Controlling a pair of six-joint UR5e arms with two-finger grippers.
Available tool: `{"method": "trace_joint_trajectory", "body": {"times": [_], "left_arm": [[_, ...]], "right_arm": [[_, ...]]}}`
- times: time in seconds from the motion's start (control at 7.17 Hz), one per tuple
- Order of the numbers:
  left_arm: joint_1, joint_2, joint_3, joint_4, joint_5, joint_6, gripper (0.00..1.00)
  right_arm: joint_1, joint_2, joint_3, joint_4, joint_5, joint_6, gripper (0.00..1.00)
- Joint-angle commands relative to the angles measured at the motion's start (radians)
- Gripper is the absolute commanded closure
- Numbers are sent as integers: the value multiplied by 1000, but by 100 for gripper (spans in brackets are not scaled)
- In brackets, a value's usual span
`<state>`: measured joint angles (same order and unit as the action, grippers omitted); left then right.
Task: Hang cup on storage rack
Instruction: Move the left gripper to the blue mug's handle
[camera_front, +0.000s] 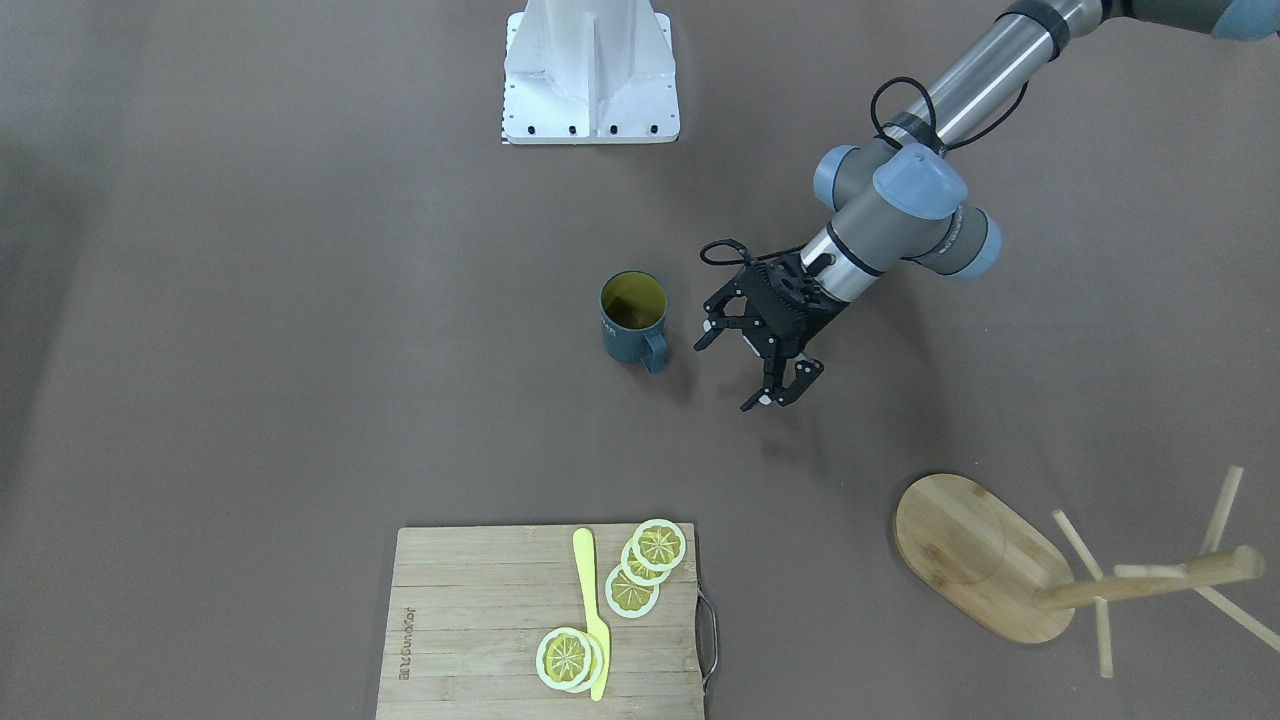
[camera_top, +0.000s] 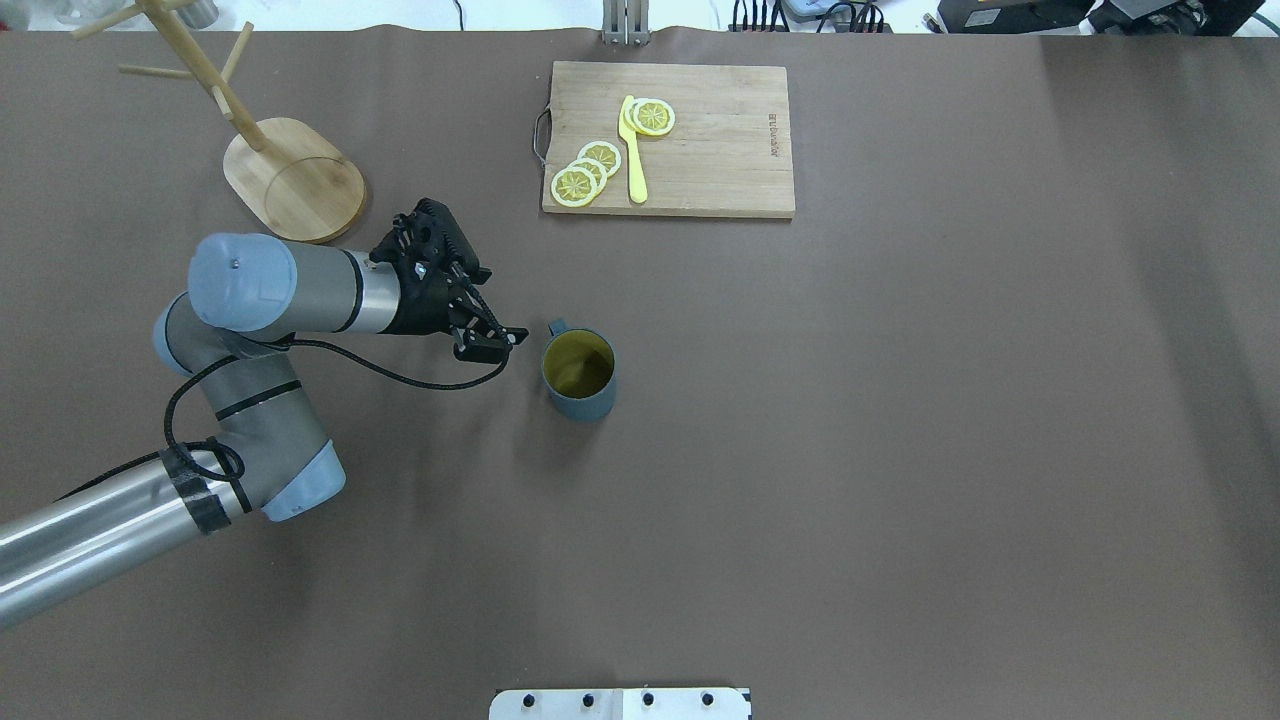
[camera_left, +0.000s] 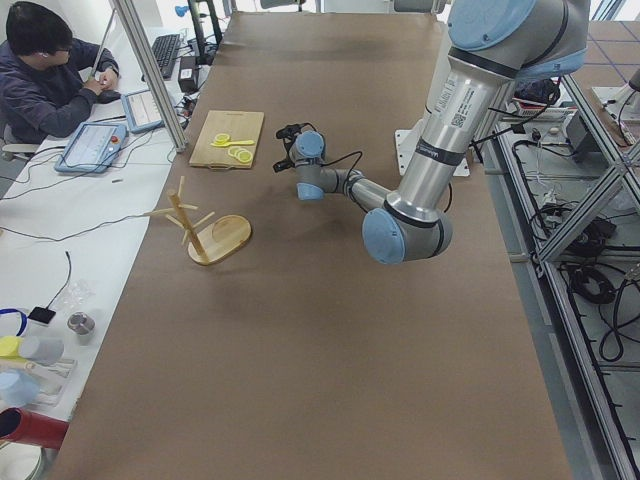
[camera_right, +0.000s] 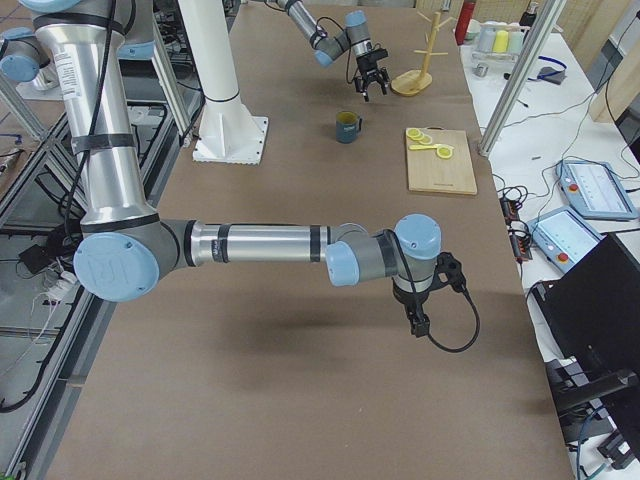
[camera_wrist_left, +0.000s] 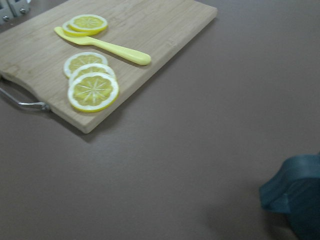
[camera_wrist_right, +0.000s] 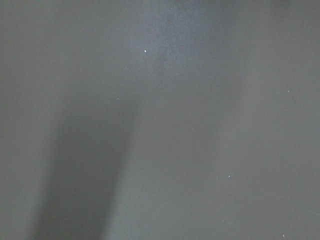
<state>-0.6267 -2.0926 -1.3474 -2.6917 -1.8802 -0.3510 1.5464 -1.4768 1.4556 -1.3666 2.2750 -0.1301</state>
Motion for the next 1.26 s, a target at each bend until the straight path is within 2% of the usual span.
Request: {"method": "trace_joint_trajectory", "body": {"times": [0.0, 0.56, 0.98, 1.12], "left_arm": [[18, -59, 46, 3, 0, 38, 5], [35, -64, 60, 0, -2, 75, 10], [56, -69, 54, -16, -4, 73, 10], [61, -69, 53, -16, -4, 73, 16]], "right_arm": [[0, 0, 0, 0, -2, 4, 0], [0, -2, 0, 1, -3, 7, 0], [0, -6, 0, 1, -3, 9, 0], [0, -7, 0, 3, -2, 9, 0]]}}
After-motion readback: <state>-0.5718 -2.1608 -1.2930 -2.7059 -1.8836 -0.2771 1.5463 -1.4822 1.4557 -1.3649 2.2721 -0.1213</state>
